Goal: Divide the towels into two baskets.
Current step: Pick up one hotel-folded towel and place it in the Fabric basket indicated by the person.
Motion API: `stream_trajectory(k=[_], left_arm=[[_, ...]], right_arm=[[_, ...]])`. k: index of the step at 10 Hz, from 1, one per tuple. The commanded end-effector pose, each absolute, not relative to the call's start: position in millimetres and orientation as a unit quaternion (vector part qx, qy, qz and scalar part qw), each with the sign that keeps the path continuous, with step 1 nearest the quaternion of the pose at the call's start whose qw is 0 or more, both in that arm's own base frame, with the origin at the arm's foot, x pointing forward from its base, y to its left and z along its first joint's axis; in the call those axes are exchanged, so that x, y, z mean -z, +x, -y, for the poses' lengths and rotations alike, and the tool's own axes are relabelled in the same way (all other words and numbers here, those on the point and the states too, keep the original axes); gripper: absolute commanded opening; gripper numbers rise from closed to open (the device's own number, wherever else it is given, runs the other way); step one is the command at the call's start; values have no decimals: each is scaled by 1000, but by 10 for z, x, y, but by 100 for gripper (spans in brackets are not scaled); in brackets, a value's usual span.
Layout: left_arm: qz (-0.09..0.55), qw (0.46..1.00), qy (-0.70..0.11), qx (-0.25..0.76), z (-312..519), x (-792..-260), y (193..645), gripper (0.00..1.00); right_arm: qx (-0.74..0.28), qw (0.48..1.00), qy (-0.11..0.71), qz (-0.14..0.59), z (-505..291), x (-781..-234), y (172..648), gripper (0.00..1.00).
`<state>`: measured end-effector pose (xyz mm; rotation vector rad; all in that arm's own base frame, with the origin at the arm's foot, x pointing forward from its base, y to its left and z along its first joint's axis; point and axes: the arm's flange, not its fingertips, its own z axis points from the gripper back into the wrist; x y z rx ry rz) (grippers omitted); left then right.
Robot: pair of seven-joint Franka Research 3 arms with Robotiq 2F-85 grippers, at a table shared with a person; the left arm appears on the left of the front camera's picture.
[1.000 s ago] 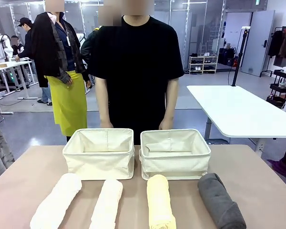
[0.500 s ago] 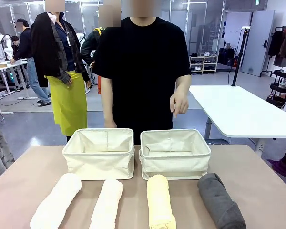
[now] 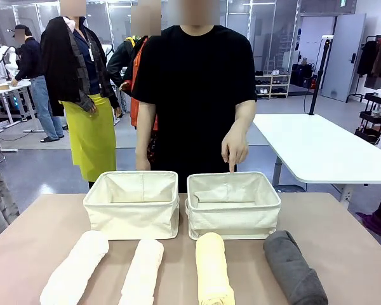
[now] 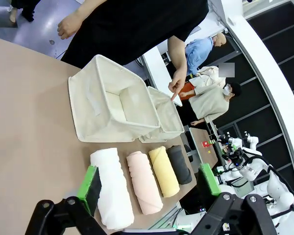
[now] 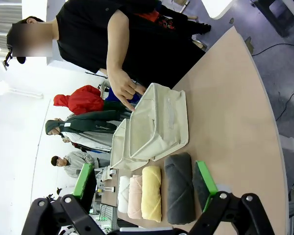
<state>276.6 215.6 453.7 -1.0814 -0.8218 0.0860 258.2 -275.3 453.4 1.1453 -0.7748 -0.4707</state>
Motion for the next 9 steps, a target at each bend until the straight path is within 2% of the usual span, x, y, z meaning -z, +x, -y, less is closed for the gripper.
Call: stream_trajectory(k=[1, 4, 9], left_arm=[[382, 775, -502, -40, -2170, -4539, 2752, 100], [382, 775, -502, -40, -2170, -4539, 2752, 100], [382, 775, -502, -40, -2170, -4539, 2752, 100]], right_arm=[[214, 743, 525, 357, 2746, -4555, 2566, 100], [203, 779, 490, 333, 2491, -4744, 2663, 100], [90, 893, 385, 214, 1038, -5060, 3136, 100]])
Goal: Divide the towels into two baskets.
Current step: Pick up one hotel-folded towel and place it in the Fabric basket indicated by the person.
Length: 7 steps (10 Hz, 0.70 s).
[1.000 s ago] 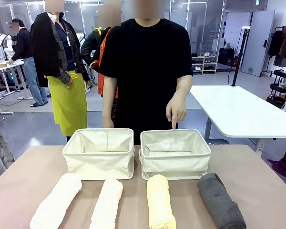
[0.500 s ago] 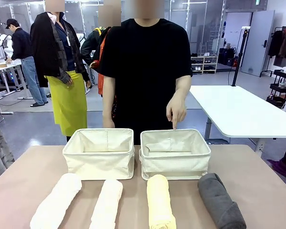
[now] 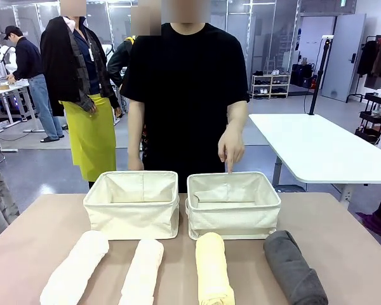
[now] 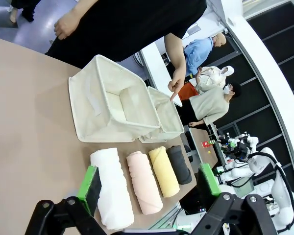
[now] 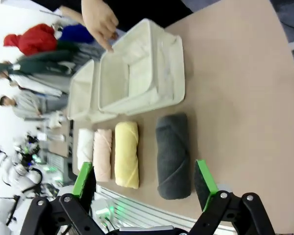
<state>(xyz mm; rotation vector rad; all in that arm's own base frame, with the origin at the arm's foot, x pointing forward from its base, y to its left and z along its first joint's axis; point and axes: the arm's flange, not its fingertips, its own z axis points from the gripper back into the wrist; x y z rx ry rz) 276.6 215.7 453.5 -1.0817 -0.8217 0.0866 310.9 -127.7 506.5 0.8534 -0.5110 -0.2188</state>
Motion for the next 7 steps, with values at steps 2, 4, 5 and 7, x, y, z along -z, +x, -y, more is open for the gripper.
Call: stream_trajectory(k=[2, 4, 5, 7], left_arm=[[382, 775, -502, -40, -2170, -4539, 2752, 100], [382, 775, -502, -40, -2170, -4539, 2752, 100], [382, 775, -502, -40, -2170, -4539, 2752, 100], [382, 775, -502, -40, -2170, -4539, 2752, 100]], right_arm=[[48, 925, 335, 172, 531, -4980, 3268, 100], [8, 954, 264, 142, 33, -4766, 3312, 100], [-11, 964, 230, 133, -161, -4656, 3315, 100], [-27, 978, 166, 126, -425, -4458, 3300, 100]])
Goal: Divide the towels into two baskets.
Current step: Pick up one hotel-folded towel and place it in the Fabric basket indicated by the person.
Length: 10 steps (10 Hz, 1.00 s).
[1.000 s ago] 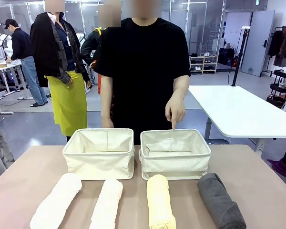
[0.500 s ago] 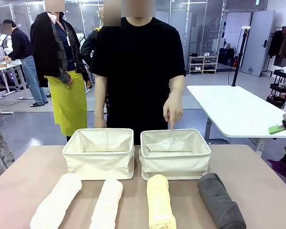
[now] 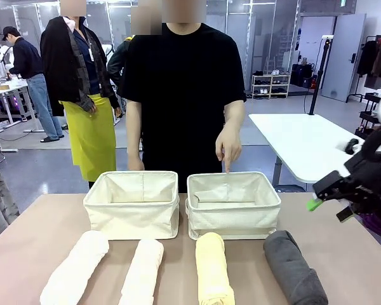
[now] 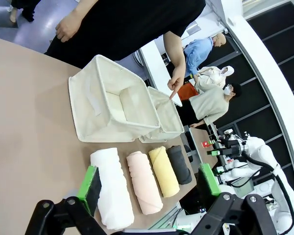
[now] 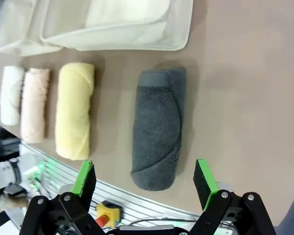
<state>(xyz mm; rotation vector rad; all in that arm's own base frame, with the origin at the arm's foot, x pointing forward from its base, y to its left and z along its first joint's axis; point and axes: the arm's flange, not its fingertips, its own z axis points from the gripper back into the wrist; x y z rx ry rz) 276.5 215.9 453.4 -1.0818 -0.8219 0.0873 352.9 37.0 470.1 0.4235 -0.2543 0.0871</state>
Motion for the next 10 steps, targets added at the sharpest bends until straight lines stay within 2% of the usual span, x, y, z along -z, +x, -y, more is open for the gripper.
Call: stream_trajectory(k=[1, 3, 6, 10], left_arm=[[382, 775, -502, -40, -2170, -4539, 2752, 100], [382, 775, -502, -40, -2170, -4539, 2752, 100], [382, 775, -502, -40, -2170, -4539, 2752, 100], [382, 775, -502, -40, -2170, -4539, 2752, 100]], right_arm=[[-36, 981, 142, 127, -520, -4360, 3291, 100], [-48, 985, 96, 133, -698, -4159, 3260, 100], [-70, 991, 66, 93, -838, -3843, 3213, 100], [-96, 991, 55, 70, -960, -3578, 3208, 100]])
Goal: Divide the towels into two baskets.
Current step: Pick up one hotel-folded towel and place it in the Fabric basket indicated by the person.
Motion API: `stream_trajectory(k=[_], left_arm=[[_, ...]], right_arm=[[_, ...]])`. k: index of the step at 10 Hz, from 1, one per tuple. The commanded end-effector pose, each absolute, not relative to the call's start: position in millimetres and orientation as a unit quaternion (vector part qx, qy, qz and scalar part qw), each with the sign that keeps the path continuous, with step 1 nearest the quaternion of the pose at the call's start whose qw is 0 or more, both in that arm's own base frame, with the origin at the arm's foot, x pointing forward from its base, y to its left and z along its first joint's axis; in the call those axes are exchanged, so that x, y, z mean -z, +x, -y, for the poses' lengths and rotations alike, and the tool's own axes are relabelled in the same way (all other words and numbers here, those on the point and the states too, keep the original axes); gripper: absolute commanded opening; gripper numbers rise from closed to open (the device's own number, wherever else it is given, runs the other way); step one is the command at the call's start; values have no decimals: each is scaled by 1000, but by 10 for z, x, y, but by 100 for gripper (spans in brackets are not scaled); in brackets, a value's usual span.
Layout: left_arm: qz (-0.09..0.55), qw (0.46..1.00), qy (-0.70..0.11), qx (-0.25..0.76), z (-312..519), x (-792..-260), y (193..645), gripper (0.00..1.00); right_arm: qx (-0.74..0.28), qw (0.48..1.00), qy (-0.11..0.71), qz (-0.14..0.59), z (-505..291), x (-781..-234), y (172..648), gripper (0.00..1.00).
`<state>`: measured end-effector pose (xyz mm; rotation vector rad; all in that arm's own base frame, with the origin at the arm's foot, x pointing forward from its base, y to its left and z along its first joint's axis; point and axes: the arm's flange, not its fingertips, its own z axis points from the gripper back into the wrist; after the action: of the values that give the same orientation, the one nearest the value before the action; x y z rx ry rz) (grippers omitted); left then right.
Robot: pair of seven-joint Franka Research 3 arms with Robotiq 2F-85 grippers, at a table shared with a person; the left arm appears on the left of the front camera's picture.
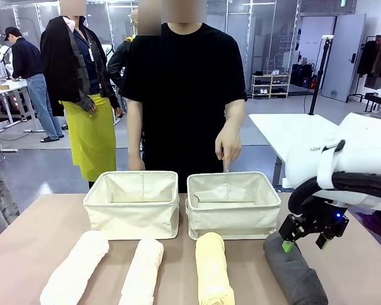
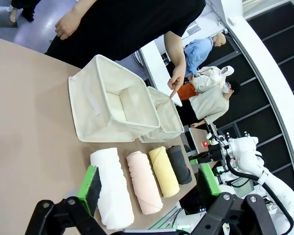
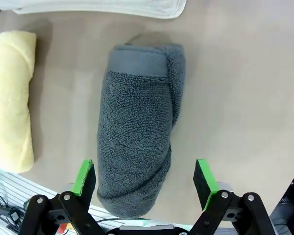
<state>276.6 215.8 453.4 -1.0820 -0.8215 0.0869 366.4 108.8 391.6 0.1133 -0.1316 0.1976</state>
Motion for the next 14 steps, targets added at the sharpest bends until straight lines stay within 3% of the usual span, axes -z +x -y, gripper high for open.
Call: stream_trajectory(k=[1, 5, 14], left_arm=[[382, 775, -502, -40, -2170, -4539, 2752, 100], [382, 775, -502, -40, -2170, -4539, 2752, 100], [382, 775, -502, -40, -2170, -4539, 2752, 100]], right_arm=[[-100, 991, 54, 66, -983, -3520, 3222, 100], [-110, 989, 75, 57, -1084, -3285, 3333, 100], [-114, 992, 35, 47, -1167, -2926, 3416, 100]])
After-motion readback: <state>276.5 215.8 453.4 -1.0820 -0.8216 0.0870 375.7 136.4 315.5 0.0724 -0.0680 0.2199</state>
